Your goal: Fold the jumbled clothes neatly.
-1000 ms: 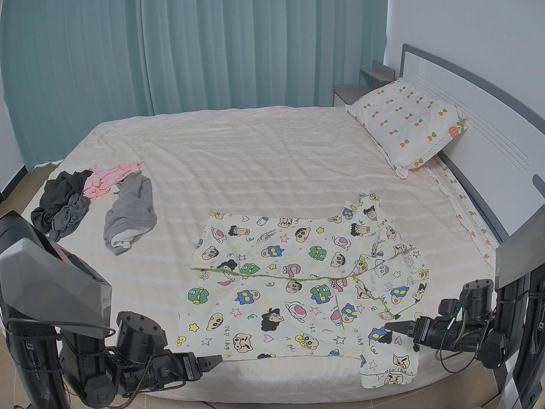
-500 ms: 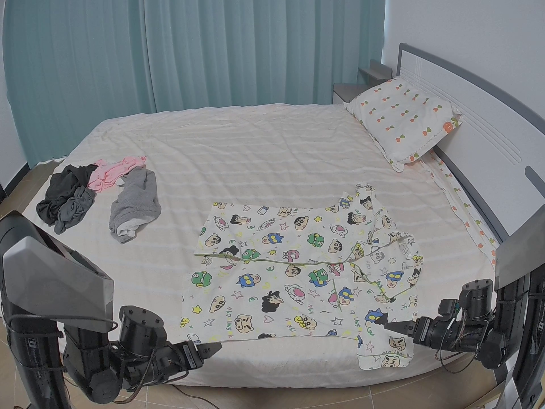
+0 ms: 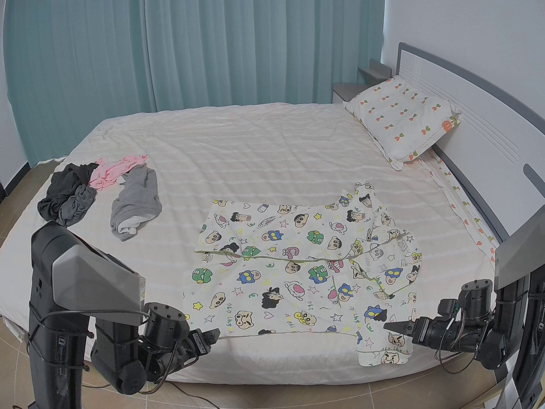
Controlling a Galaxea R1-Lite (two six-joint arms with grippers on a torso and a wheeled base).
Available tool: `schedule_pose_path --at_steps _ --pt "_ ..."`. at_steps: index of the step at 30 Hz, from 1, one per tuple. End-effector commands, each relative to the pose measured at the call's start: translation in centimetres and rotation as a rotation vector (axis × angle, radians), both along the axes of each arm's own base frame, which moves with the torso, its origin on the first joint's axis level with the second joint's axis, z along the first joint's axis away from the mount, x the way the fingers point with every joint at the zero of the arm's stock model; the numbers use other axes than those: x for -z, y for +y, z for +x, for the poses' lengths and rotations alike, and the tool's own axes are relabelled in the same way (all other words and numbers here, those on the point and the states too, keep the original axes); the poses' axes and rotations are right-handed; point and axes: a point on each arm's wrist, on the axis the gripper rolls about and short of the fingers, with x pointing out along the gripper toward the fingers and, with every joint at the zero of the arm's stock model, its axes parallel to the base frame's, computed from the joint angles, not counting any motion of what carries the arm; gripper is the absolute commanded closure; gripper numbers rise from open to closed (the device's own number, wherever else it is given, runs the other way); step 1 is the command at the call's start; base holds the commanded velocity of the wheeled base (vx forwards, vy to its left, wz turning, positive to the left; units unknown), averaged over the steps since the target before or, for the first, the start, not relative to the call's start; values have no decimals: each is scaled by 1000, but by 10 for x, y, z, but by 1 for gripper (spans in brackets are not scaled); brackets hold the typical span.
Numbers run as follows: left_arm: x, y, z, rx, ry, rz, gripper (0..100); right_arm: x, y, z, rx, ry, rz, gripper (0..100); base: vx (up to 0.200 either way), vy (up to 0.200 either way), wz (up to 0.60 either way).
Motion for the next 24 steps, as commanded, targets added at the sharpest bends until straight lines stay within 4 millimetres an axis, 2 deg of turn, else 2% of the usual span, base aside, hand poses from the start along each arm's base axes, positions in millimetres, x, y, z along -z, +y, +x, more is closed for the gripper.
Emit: schedule_pose_path --at_steps 1,10,14,24 --pt "7 -4 4 8 2 6 0 -2 0 -3 -1 1 0 0 0 0 0" --pt "7 -6 8 35 -21 33 0 -2 0 -3 -3 -2 1 0 0 0 0" --pt "17 -9 17 0 -53 109 0 -3 0 -3 -3 -6 1 0 0 0 0" --pt "17 -10 18 18 -55 119 0 -3 0 -3 -4 -4 2 0 0 0 0"
